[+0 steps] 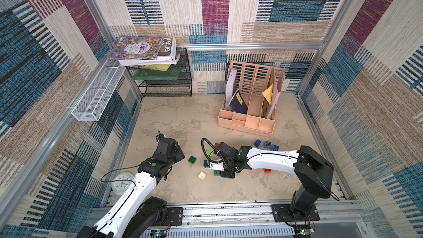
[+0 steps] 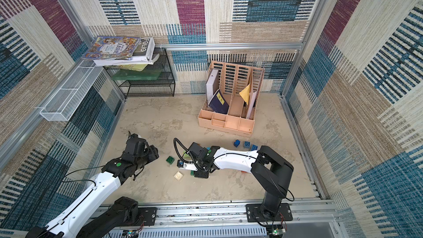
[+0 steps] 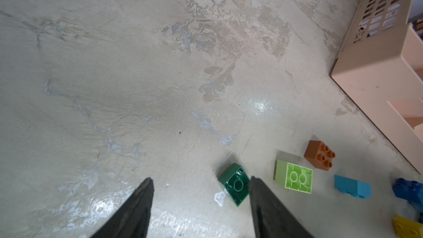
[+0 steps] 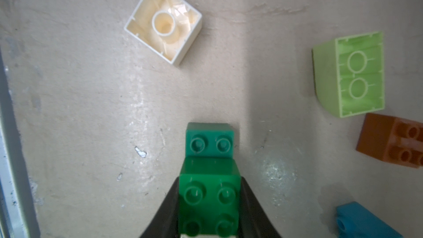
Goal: Assemble the number 1 with lego
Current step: Assemble the lego brick with the lego brick, then pick up the lego brick from the center of the board.
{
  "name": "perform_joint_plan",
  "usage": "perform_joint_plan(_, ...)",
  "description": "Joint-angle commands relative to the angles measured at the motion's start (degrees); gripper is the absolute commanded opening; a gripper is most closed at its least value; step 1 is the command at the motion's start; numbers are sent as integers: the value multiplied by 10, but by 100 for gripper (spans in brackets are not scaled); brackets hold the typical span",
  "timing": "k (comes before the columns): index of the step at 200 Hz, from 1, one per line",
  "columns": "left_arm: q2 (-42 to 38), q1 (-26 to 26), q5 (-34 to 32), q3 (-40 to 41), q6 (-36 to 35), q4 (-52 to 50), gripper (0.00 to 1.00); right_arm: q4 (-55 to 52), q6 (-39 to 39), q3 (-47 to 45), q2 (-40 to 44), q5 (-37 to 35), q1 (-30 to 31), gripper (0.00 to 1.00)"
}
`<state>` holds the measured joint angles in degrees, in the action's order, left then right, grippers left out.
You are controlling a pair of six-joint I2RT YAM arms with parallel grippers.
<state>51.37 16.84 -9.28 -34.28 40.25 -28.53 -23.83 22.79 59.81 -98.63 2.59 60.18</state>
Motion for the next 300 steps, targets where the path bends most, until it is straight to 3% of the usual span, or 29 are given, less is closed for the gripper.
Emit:
perform_joint_plan(1, -1, 0, -6, -2, -5, 2, 69, -25, 4, -8, -1, -7, -1, 21)
perform_joint_plan(112, -10, -1, -13, -3, -2, -9, 69, -30, 34, -21, -55, -4, -23, 22)
perform_joint_plan(126, -10, -1, -15, -4, -1, -10, 69, -31, 29, -12, -52, 8, -23, 31)
perform_joint_plan(173, -8, -1, -15, -7, -1, -12, 69, 5, -14, 26, 15, 57, -41, 78)
perform_joint_plan(188, -9, -1, -11, -7, -2, -14, 69, 14, -27, 35, 35, 69, -49, 84)
perform_joint_plan(219, -8, -1, 14, -10, -16, -26, 69, 43, -63, 5, 96, 94, -66, 87)
perform_joint_plan(250, 7, -1, 60, -11, -31, -33, 70, 130, -155, -78, 185, 78, -99, 84)
perform_joint_plan(300, 127, 11, 156, -60, -57, -33, 70, 216, -321, -152, 280, 12, -186, 82)
